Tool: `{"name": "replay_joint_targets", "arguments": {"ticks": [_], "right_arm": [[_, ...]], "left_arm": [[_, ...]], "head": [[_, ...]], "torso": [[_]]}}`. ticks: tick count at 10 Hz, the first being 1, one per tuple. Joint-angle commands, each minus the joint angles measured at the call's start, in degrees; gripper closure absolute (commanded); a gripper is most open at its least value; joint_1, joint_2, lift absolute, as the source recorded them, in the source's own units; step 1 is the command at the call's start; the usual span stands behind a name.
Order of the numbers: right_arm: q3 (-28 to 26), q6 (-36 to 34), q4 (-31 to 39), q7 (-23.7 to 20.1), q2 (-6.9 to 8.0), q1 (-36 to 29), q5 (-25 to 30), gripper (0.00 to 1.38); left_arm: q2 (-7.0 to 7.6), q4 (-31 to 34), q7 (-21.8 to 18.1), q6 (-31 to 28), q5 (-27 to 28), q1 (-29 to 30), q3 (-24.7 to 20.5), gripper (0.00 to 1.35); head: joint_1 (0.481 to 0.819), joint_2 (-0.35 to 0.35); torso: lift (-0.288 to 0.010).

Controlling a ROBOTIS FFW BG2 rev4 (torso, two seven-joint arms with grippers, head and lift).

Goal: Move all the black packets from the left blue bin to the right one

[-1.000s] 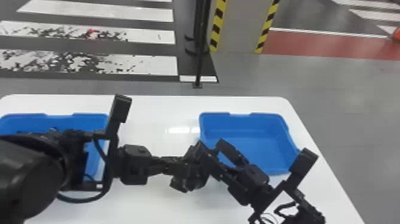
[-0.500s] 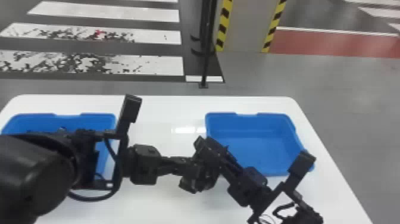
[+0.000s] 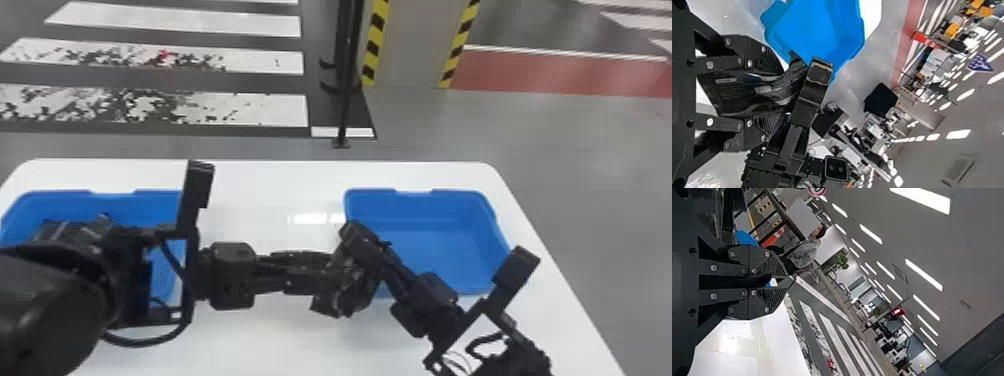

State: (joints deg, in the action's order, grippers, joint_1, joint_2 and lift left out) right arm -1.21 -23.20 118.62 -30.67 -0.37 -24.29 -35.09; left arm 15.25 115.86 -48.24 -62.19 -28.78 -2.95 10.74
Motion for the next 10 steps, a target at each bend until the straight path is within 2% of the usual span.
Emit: {"name": "replay_joint_targets", "arguments": {"ticks": [1, 3, 6, 8, 9, 10], "right_arm": [[-2.10, 0.00, -0.85, 0.08, -1.04, 1.80, 0.12, 1.28], [-5.07, -0.56, -5.91, 0.08, -2.88, 7.00, 0.35, 1.28], [-7.47, -1.41, -18.99, 0.08, -6.75, 16.28, 1.72, 1.28], [-8.50, -0.99, -23.77, 0.79, -7.72, 20.50, 3.10, 1.28], [-9.07, -0.85, -25.32, 1.05, -7.81, 21.62, 3.67, 1.14], [-9.30, 1.12, -26.30, 1.31, -7.72, 21.62, 3.78, 0.76]], "left_arm": [[-0.58, 2.06, -0.01, 2.85, -0.24, 3.09, -3.88, 0.12], [-1.28, 6.13, -0.01, 5.52, -0.36, 6.89, -9.25, 0.18], [-2.51, 6.70, -0.01, 7.49, -1.04, 9.70, -14.28, 0.18], [-3.04, 6.70, -0.01, 9.04, -1.73, 11.39, -16.22, 0.18], [-3.48, 6.70, -0.01, 9.74, -1.27, 11.95, -17.59, 0.19], [-3.48, 6.70, -0.01, 10.02, -0.82, 12.09, -18.51, 0.19]], "head": [[0.695, -0.126], [0.695, -0.130], [0.695, -0.133], [0.695, -0.148], [0.695, -0.156], [0.695, -0.158]], "torso": [[-0.138], [-0.138], [-0.138], [-0.138], [-0.138], [-0.138]]}}
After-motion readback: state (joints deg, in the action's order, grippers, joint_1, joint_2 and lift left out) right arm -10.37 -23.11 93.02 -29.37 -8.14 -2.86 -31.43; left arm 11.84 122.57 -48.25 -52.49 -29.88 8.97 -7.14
